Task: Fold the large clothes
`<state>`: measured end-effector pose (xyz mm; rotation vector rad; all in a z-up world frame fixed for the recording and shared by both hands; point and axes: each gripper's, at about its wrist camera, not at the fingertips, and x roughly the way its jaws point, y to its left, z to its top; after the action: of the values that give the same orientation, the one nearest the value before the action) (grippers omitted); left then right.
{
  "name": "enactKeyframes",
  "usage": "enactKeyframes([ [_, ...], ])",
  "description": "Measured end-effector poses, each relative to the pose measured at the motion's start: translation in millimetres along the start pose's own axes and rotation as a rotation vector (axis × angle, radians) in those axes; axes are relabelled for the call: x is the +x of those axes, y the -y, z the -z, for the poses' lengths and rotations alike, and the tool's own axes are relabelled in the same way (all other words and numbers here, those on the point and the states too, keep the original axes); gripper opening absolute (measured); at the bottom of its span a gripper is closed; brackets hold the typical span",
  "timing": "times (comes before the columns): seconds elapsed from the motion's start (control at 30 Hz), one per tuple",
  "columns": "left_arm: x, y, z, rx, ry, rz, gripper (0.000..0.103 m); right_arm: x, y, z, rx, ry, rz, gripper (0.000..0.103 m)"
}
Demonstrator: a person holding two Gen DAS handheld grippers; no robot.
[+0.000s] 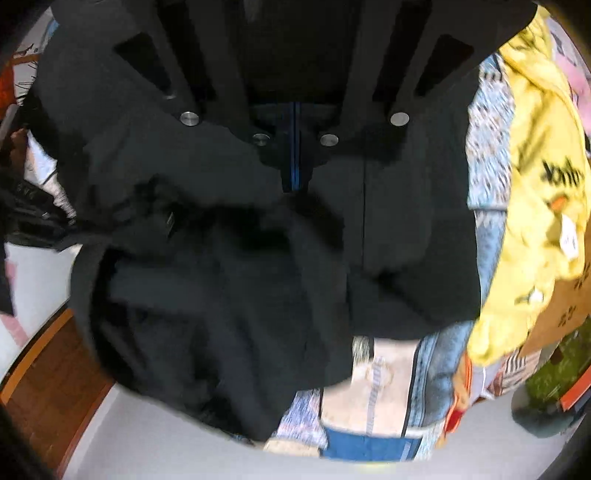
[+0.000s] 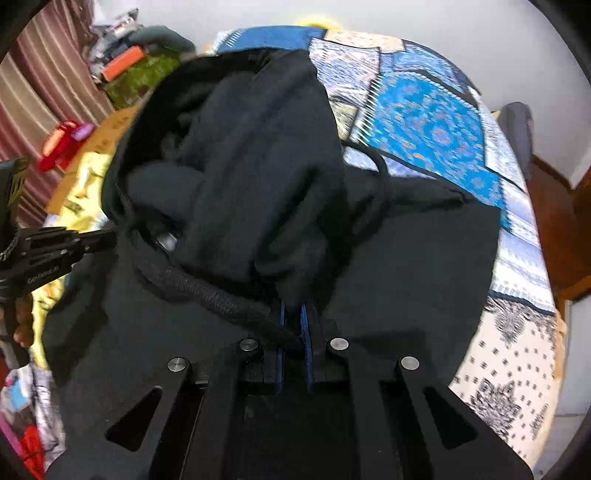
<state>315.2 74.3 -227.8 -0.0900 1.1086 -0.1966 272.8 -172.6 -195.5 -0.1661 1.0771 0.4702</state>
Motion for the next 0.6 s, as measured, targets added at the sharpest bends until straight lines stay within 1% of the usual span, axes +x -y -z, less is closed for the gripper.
enactKeyframes([
  [0.07, 13.0, -1.6, 7.7, -0.016, -0.022, -0.016, 0.000, 1.1, 0.8, 3.4, -0.014, -0.009, 0.022, 0.007],
  [0.1, 14.8, -2.7, 11.4, -0.022, -0.019, -0.015, 0.000, -0.4, 3.2, 5.3, -0.012, -0.011, 0.035, 0.007],
  [0.2, 9.1, -4.9, 12.5, -0.026, -0.007, -0.014, 0.000, -10.9, 10.9, 9.5, 0.000, -0.016, 0.040, 0.007],
  [0.3, -4.7, 0.4, 9.8, 0.037, 0.014, -0.052, 0.002, -25.9, 18.5, 8.6, 0.011, -0.018, 0.040, 0.008],
  [0.4, -22.6, 9.0, 3.5, 0.107, 0.050, -0.100, 0.010, -44.6, 22.2, 5.8, 0.021, 0.015, 0.065, 0.011],
  [0.43, -29.9, 10.7, 0.3, 0.118, 0.068, -0.107, 0.017, -50.7, 24.1, 2.5, 0.023, 0.032, 0.077, 0.014],
  [0.47, -35.3, 11.4, -3.0, 0.122, 0.081, -0.110, 0.028, -55.4, 25.8, -0.4, 0.026, 0.048, 0.090, 0.020],
  [0.5, -42.1, 11.8, -7.2, 0.122, 0.099, -0.111, 0.033, -60.1, 27.9, -3.8, 0.029, 0.065, 0.103, 0.023],
  [0.57, -56.7, 12.4, -18.1, 0.121, 0.146, -0.112, 0.055, -68.7, 30.9, -10.0, 0.041, 0.104, 0.126, 0.038],
  [0.6, -59.9, 12.3, -23.6, 0.120, 0.162, -0.116, 0.059, -73.8, 33.1, -14.0, 0.054, 0.127, 0.131, 0.041],
])
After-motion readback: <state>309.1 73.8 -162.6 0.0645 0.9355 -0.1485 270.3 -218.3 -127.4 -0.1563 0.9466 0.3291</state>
